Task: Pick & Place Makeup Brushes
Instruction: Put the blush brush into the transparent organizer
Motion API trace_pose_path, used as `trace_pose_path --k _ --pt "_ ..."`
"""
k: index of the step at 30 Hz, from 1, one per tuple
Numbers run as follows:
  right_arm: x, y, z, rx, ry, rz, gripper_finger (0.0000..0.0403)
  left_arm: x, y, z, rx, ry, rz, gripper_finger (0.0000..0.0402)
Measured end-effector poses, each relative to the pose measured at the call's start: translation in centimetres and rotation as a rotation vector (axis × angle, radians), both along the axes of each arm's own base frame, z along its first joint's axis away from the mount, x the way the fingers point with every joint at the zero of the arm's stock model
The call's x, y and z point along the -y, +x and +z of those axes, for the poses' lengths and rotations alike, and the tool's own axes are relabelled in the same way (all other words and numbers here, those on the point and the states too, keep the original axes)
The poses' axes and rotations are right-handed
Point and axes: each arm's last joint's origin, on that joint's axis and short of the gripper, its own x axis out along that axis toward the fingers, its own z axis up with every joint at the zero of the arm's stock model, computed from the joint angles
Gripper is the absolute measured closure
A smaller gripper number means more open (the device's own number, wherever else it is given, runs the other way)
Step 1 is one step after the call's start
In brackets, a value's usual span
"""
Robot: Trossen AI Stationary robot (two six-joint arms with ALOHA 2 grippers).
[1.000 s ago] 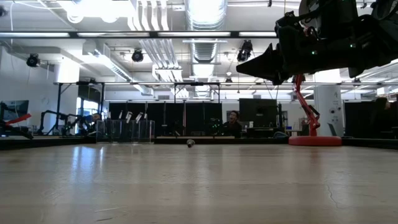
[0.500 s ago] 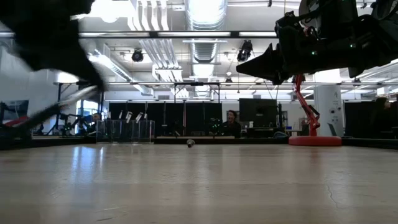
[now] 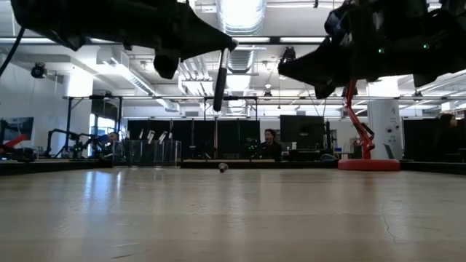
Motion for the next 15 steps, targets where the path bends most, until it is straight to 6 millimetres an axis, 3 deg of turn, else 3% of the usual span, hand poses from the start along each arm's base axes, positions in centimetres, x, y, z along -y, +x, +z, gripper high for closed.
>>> trace_pose_path --k 6,15 --pt "-1.3 1.0 1.1 0.022 0.1 0.085 0.0331 -1.4 0.3 0.8 0.067 0.055 0.015 0.0401" --pt "-2.5 2.5 2.8 0.021 0.153 0.108 0.0222 -1.2 1.2 2.9 0.12 0.107 0.006 0.0401"
